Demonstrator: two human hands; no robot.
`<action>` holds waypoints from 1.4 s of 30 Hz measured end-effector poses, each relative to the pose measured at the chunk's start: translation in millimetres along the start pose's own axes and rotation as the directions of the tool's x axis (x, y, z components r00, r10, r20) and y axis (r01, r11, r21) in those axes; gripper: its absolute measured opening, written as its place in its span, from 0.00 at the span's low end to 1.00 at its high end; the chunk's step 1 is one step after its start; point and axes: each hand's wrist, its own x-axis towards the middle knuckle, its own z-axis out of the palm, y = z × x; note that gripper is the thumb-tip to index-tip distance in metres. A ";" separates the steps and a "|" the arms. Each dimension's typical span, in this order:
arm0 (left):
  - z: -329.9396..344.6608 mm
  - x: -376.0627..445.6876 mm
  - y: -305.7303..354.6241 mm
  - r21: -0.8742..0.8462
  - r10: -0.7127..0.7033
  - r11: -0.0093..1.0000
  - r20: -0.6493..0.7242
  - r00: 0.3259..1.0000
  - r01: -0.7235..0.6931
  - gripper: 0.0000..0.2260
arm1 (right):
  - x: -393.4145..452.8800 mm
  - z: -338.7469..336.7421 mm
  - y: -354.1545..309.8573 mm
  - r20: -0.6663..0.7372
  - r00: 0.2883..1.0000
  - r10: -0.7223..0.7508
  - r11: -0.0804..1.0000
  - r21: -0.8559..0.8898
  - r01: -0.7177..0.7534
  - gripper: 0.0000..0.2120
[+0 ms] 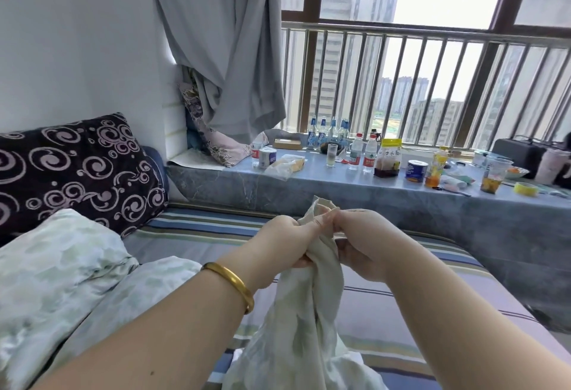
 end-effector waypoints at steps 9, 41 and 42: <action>12.1 -10.1 -0.8 -0.256 -0.058 0.964 0.045 0.997 0.067 0.16 | 7.1 -8.4 18.1 0.070 0.996 -0.048 0.994 0.106 0.040 0.10; -6.5 -16.3 -5.1 -0.582 -0.261 0.806 -0.191 0.946 0.105 0.01 | -2.5 5.3 36.3 -0.124 0.948 -0.294 0.913 -0.331 0.240 0.09; -6.3 -17.2 -5.7 -0.596 -0.265 0.796 -0.178 0.948 0.110 0.01 | -3.1 6.3 36.5 -0.118 0.946 -0.301 0.905 -0.349 0.244 0.10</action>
